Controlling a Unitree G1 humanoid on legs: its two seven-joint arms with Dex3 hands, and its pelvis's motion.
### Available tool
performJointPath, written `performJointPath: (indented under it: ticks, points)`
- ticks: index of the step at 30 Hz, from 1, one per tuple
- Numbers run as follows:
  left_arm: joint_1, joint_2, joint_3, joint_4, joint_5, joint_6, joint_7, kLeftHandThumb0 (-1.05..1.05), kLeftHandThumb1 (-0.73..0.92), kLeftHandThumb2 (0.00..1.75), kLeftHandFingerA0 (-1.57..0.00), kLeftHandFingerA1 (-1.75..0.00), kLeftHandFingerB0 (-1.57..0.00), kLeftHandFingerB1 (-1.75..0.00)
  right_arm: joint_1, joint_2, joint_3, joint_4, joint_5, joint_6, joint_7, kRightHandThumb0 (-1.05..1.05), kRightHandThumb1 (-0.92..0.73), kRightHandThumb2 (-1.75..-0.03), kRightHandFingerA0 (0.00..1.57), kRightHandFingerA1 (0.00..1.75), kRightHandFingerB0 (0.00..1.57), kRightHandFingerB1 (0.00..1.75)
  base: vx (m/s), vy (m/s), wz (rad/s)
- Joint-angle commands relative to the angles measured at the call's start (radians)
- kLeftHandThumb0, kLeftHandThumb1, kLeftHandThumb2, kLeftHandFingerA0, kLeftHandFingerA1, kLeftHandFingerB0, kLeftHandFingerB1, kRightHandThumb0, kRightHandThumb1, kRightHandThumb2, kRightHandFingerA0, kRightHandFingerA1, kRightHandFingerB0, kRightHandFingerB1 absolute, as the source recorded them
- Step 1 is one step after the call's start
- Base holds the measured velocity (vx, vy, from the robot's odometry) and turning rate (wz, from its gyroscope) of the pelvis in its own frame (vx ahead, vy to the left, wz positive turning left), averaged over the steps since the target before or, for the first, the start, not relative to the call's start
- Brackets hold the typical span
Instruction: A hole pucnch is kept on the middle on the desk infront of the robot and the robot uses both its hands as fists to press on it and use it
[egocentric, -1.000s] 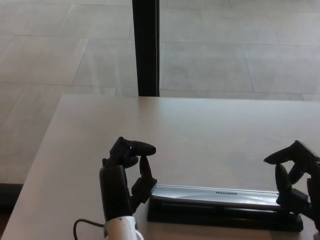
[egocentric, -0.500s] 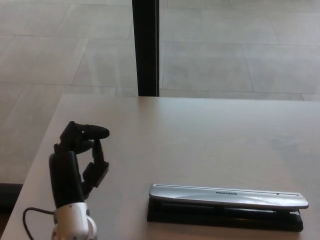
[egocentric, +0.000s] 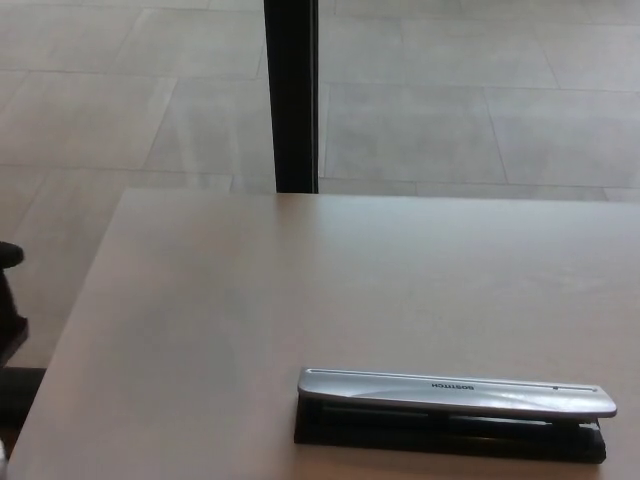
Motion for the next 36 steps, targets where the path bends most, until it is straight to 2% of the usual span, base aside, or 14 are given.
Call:
performJointPath:
  ticks: [1,4,6,7,9,16,17,20,21,22,24,29,35,36]
  points:
    - [0.186,0.137,0.473,0.186,-0.346,0.151,-0.102,-0.54,0.61,0.74,-1.10,-1.65,-0.99,-1.26,0.079,-0.038,-0.600,0.470,0.607,0.351,0.332,-0.46,-0.50,-1.34,1.55,1.56,1.09,1.25,0.00,0.000,0.00]
    - [0.226,0.106,0.516,0.271,-0.358,0.108,-0.103,-0.51,0.40,1.01,-1.28,-1.37,-1.02,-1.15,0.070,0.018,-0.594,0.513,0.594,0.369,0.313,-0.47,-0.51,-1.27,1.46,1.49,0.90,1.07,0.00,0.000,0.00]
    - [0.256,0.081,0.546,0.318,-0.376,0.093,-0.113,-0.51,0.51,0.87,-0.96,-1.66,-0.88,-1.37,0.058,0.071,-0.577,0.540,0.576,0.356,0.299,-0.48,-0.54,-1.23,1.33,1.52,0.77,1.04,0.00,0.000,0.00]
    - [0.255,0.069,0.571,0.346,-0.393,0.100,-0.094,-0.51,0.40,1.01,-1.26,-1.34,-0.97,-1.07,0.049,0.092,-0.574,0.550,0.567,0.348,0.278,-0.46,-0.50,-1.23,1.36,1.50,0.76,1.00,0.00,0.000,0.00]
    - [0.248,0.060,0.603,0.409,-0.403,0.068,-0.093,-0.49,0.37,0.99,-1.31,-1.38,-1.05,-1.15,0.033,0.128,-0.591,0.553,0.578,0.339,0.267,-0.47,-0.48,-1.19,1.35,1.52,0.74,0.99,0.00,0.000,0.00]
    - [0.293,-0.010,0.627,0.573,-0.383,0.024,-0.117,-0.42,0.49,1.09,-1.29,-1.38,-0.88,-1.03,0.014,0.266,-0.666,0.520,0.639,0.399,0.248,-0.55,-0.44,-1.10,1.42,1.51,0.93,1.19,0.00,0.000,0.00]
    - [0.301,-0.013,0.612,0.615,-0.367,0.041,-0.133,-0.35,0.45,1.04,-1.27,-1.37,-0.80,-0.95,0.013,0.276,-0.672,0.541,0.638,0.407,0.247,-0.47,-0.53,-0.99,1.17,1.75,0.66,1.59,0.00,0.000,0.00]
    - [0.331,-0.015,0.576,0.684,-0.325,0.082,-0.167,-0.29,0.49,0.90,-1.01,-1.74,-0.79,-1.08,0.025,0.318,-0.664,0.575,0.613,0.407,0.261,-0.43,-0.52,-0.97,1.16,1.75,0.71,1.66,0.00,0.000,0.00]
    - [0.363,-0.039,0.554,0.648,-0.315,0.113,-0.179,-0.25,0.43,0.85,-0.95,-1.75,-0.76,-1.21,0.040,0.343,-0.617,0.596,0.557,0.392,0.258,-0.42,-0.55,-0.93,0.85,1.75,0.75,1.43,0.00,0.000,0.00]
    - [0.353,-0.025,0.532,0.689,-0.290,0.142,-0.179,-0.28,0.32,0.91,-1.29,-1.38,-0.84,-1.01,0.054,0.356,-0.615,0.602,0.548,0.381,0.267,-0.40,-0.53,-0.95,0.89,1.63,0.73,1.45,0.00,0.000,0.00]
    - [0.349,-0.001,0.496,0.738,-0.253,0.136,-0.208,-0.21,0.41,0.76,-1.02,-1.74,-0.83,-1.23,0.064,0.366,-0.619,0.609,0.546,0.374,0.281,-0.41,-0.53,-0.95,0.89,1.50,0.73,1.35,0.00,0.000,0.00]
    - [0.384,0.031,0.330,0.815,-0.107,0.089,-0.230,-0.19,0.39,0.67,-1.12,-0.88,-0.84,-0.73,0.127,0.423,-0.483,0.558,0.435,0.368,0.332,-0.36,-0.45,-0.94,0.72,0.96,0.68,0.92,0.00,0.000,0.00]
    - [0.383,0.081,0.185,0.901,-0.039,0.102,-0.256,-0.25,0.43,0.56,-0.99,-0.73,-0.76,-0.61,0.336,0.569,-0.301,0.116,0.374,0.473,0.334,-0.39,-0.33,-0.94,1.13,1.52,0.74,0.93,0.00,0.000,0.00]
    - [0.387,0.084,0.171,0.922,-0.032,0.091,-0.282,-0.21,0.40,0.56,-0.99,-1.20,-0.79,-0.66,0.319,0.548,-0.270,0.174,0.340,0.445,0.349,-0.42,-0.23,-0.90,1.42,1.43,0.44,0.71,0.00,0.000,0.00]
